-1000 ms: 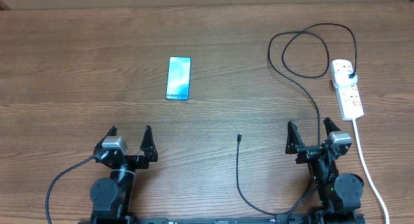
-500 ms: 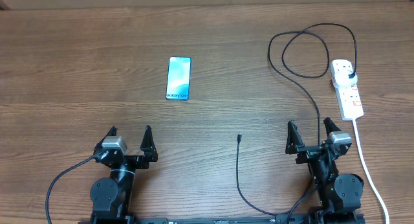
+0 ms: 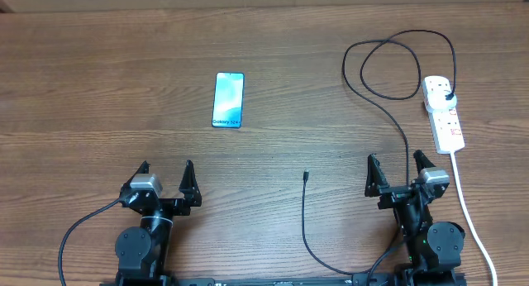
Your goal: Plug charger to phone and switch on socket
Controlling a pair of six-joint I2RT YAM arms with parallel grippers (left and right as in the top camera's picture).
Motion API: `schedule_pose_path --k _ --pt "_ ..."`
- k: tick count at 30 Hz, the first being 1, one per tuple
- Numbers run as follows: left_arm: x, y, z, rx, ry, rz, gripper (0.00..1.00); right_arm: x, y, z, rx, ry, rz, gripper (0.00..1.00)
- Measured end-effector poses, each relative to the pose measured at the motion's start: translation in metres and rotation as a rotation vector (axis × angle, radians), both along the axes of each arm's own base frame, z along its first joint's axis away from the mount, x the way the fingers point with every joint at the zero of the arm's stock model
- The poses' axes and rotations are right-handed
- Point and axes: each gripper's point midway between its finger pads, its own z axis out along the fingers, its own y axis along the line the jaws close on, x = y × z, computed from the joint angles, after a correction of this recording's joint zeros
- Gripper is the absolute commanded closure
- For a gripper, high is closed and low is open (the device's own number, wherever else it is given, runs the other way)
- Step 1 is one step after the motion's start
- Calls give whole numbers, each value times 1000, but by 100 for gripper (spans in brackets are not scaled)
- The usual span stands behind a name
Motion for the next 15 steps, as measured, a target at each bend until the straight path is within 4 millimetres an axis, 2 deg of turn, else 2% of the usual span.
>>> schedule_pose_path --k 10,13,15 --pt "-6 -24 13 -18 -4 -142 0 0 0 0 0 0 0 0" --pt "-15 -28 36 -23 -5 -168 1 0 0 0 0 0 0 0" --pt "-20 -30 62 -23 -26 -179 0 0 0 0 0 0 0 0"
